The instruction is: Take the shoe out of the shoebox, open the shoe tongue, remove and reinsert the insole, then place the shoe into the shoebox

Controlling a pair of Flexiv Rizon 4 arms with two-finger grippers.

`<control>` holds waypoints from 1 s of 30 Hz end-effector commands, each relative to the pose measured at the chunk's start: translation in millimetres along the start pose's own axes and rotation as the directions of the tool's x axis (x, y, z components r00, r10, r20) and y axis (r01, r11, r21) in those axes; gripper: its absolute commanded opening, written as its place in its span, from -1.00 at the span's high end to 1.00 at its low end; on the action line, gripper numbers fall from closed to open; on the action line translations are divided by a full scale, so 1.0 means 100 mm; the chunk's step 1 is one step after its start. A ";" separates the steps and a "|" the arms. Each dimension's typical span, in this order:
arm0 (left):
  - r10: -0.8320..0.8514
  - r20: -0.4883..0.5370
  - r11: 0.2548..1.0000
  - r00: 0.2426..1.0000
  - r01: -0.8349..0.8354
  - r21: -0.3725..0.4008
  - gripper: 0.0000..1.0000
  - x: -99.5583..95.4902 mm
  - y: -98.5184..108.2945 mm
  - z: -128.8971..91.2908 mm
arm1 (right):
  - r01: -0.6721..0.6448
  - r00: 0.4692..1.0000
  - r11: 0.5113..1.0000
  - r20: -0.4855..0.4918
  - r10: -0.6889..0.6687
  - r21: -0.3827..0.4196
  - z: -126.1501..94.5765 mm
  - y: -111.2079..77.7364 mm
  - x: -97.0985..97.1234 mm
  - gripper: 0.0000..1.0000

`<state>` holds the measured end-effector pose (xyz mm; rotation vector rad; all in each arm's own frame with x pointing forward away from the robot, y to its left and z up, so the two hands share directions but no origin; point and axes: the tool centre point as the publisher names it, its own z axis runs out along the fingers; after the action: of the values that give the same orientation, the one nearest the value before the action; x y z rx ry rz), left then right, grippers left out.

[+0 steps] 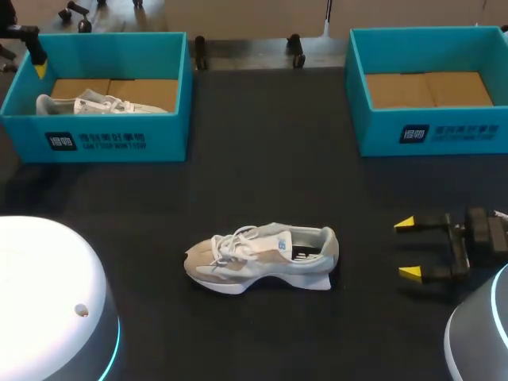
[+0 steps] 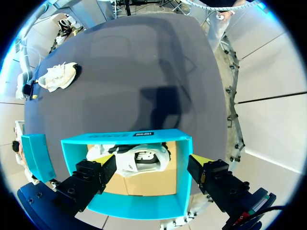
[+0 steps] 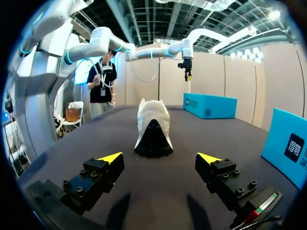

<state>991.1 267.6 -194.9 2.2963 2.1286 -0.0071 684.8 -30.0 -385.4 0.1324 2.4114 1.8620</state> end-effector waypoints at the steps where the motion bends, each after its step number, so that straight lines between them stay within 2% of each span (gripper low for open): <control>1: 0.001 -0.002 1.000 1.000 -0.001 -0.002 -1.00 0.00 -0.01 0.00 | -0.003 1.000 1.000 -0.009 0.003 0.015 0.11 0.03 -0.05 -1.00; 9: 0.001 -0.002 1.000 1.000 -0.001 -0.002 -1.00 0.00 -0.01 0.00 | 0.020 0.999 0.999 -0.034 -0.019 0.030 0.37 0.14 0.00 -1.00; 14: 0.001 -0.002 1.000 1.000 -0.001 -0.002 -1.00 0.00 -0.01 0.00 | 0.051 0.996 0.998 -0.070 -0.053 -0.029 0.58 0.15 0.09 -1.00; 30: 0.001 -0.002 1.000 1.000 -0.001 -0.002 -1.00 0.00 -0.01 0.00 | 0.037 0.996 0.999 -0.078 -0.039 -0.017 0.63 0.16 0.09 -1.00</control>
<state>991.1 267.6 -194.8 2.2965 2.1286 -0.0069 683.3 30.2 -386.8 0.0028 2.4071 1.9150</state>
